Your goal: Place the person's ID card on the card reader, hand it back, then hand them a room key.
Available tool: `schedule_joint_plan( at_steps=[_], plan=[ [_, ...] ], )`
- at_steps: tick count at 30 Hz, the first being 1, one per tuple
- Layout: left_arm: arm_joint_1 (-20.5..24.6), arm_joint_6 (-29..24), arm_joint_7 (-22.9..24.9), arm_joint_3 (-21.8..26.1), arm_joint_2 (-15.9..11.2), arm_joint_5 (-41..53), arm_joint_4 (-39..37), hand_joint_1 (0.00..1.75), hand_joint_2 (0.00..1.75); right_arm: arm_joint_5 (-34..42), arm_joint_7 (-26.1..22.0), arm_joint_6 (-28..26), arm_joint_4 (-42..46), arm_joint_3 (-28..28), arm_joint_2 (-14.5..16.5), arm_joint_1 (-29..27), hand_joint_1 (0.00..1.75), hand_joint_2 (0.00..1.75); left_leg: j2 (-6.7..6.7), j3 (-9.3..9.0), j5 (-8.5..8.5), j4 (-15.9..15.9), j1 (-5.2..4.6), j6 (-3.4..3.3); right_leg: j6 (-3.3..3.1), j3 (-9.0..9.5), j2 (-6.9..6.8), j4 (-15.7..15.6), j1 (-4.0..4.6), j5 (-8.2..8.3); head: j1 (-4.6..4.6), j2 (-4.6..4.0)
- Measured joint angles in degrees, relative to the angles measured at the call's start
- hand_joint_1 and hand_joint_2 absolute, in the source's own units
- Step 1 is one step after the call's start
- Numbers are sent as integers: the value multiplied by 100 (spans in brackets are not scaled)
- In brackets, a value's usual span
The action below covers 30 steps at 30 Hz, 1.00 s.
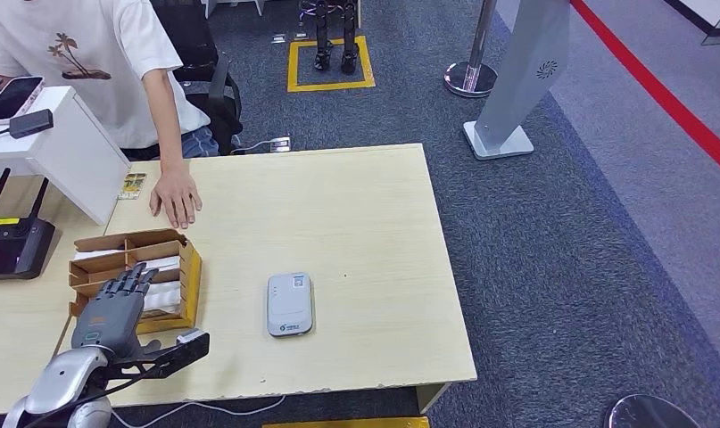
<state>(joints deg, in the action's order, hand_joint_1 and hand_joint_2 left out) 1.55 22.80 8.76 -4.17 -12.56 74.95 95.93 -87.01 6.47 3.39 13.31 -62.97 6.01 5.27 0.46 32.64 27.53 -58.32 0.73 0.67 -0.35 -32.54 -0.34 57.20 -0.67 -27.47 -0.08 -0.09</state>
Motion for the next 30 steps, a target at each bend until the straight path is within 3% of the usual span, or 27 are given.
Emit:
schedule_joint_plan(
  at_steps=[2, 3, 4, 30],
  plan=[
    [0, -3, -3, 1, 4, 6, -2, 127, 175, 0, 0, 0, 0, 0, 0, 0, 0, 175, 0, 0, 0, 0, 0, 0, 0, 0, 0, 0, 0, 0, -1, 0],
    [0, -7, -8, 2, 6, 17, -2, 160, 175, 1, 0, 1, 0, 0, 0, 0, 0, 175, 0, 0, 0, 0, 0, 0, 0, 0, 0, 0, 0, 0, -1, 0],
    [0, -15, -13, 2, 8, 34, -2, 175, 175, 1, 0, 1, 0, 0, 1, 0, 0, 175, 0, 0, 0, 0, 0, 0, 0, 0, 0, 0, 0, 0, -1, 0],
    [7, -169, -80, 2, 148, 279, -2, 175, 175, 4, 4, -1, 0, 0, 2, 0, 0, 175, 0, -1, 0, 0, 0, 0, 0, 0, 0, 0, 0, 0, -1, 0]
  ],
)
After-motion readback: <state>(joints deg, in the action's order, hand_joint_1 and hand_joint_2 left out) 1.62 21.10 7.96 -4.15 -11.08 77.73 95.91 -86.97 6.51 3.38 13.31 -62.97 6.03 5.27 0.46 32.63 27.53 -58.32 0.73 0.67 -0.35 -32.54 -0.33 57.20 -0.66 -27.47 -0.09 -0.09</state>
